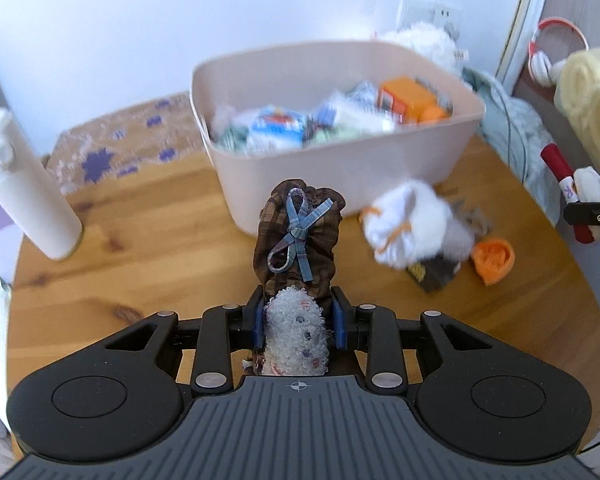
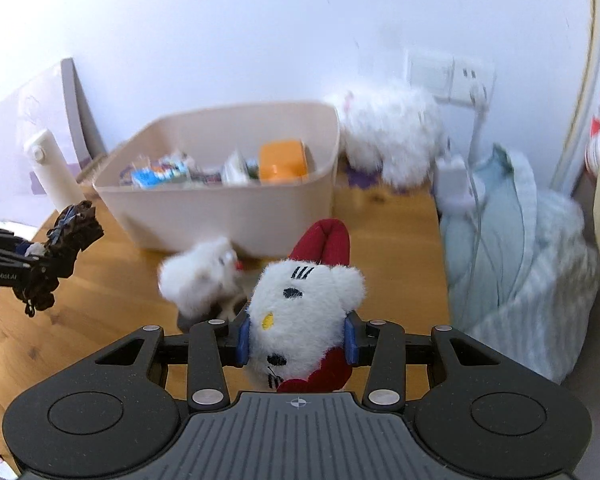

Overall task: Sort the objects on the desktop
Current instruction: 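Grasp the white fuzzy plush with the left tool while the right tool grasps the white cat plush, then carry both plushes over the basket and release them inside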

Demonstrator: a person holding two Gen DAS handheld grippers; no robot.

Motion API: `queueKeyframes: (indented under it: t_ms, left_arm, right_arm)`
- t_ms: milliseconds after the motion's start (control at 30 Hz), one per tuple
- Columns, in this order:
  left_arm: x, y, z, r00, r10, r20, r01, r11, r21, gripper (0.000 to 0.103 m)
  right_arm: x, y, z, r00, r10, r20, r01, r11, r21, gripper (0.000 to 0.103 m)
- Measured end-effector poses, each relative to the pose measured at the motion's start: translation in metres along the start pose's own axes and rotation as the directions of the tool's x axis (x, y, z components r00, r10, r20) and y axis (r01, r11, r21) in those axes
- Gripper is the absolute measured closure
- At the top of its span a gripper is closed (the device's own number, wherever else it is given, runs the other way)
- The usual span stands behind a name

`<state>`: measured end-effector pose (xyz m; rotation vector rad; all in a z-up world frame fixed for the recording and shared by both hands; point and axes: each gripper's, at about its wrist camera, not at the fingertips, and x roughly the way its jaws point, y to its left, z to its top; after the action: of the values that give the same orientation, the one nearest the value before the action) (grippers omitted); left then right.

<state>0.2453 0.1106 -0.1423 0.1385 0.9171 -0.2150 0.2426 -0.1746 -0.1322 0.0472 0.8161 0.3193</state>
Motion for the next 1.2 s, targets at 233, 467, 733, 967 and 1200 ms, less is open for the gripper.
queueKeyframes:
  t_ms: [233, 467, 733, 967, 1200]
  left_arm:
    - [-0.016, 0.007, 0.042, 0.996, 0.019, 0.087, -0.02, 1.0, 0.006, 0.071]
    - [-0.02, 0.016, 0.078, 0.988, 0.049, 0.148, -0.043, 0.998, -0.042, 0.071]
    - [-0.003, 0.023, 0.11, 0.985, 0.098, 0.143, -0.09, 0.994, -0.065, 0.071]
    - [0.027, 0.019, 0.129, 0.978, 0.156, 0.137, -0.149, 0.987, -0.062, 0.071]
    - [0.058, 0.019, 0.144, 0.978, 0.188, 0.094, -0.181, 0.98, -0.078, 0.071]
  right_arm:
    - [-0.008, 0.005, 0.038, 0.996, 0.02, 0.084, -0.016, 0.999, -0.049, 0.063]
    - [-0.01, 0.014, 0.076, 0.99, 0.055, 0.129, -0.04, 0.993, -0.115, 0.063]
    - [0.01, 0.035, 0.117, 0.985, 0.072, 0.155, -0.039, 0.978, -0.206, 0.063]
    - [0.048, 0.055, 0.145, 0.985, 0.084, 0.154, -0.048, 0.973, -0.225, 0.063]
    - [0.094, 0.064, 0.155, 0.993, 0.061, 0.105, -0.041, 0.983, -0.179, 0.063]
